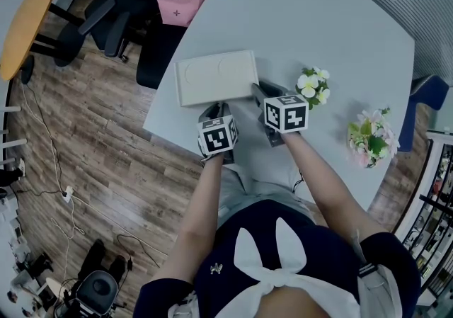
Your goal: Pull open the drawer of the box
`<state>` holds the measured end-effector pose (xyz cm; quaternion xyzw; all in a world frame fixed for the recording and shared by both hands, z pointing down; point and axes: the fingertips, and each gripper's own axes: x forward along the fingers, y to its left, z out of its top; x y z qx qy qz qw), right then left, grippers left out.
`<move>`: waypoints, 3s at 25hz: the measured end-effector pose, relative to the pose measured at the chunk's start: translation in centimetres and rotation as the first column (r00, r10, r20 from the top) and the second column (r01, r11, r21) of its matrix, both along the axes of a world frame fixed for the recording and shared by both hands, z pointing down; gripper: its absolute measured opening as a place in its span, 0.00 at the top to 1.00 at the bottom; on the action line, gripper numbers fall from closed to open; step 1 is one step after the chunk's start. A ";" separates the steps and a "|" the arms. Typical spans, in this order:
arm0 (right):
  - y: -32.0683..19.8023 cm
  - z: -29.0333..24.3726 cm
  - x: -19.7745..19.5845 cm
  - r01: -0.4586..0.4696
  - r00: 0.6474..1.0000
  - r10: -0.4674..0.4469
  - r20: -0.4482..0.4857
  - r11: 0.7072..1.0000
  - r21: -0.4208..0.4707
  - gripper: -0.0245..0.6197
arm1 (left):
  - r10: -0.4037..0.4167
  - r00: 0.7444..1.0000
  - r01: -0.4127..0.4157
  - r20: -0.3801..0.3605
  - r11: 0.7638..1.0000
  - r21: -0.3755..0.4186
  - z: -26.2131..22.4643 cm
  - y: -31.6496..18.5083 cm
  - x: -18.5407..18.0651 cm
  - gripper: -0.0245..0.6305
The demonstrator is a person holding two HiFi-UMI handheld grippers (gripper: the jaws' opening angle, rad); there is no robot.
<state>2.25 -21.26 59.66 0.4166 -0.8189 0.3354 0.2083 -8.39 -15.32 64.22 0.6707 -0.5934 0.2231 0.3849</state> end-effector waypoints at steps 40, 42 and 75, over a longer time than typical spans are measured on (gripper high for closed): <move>-0.5 -0.3 0.1 -0.017 1.000 0.016 -0.021 0.998 -0.062 0.83 | 0.034 0.999 -0.034 -0.009 0.999 -0.023 -0.2 1.8 0.2 0.85; -0.4 -0.3 0.1 -0.017 1.000 0.016 -0.022 0.998 -0.062 0.83 | 0.036 0.999 -0.037 -0.008 0.999 -0.024 -0.2 1.9 0.3 0.85; -0.5 -0.3 0.1 -0.015 0.999 0.013 -0.043 0.999 -0.046 0.83 | 0.074 0.997 -0.074 0.014 0.997 -0.026 -0.1 4.4 0.8 0.85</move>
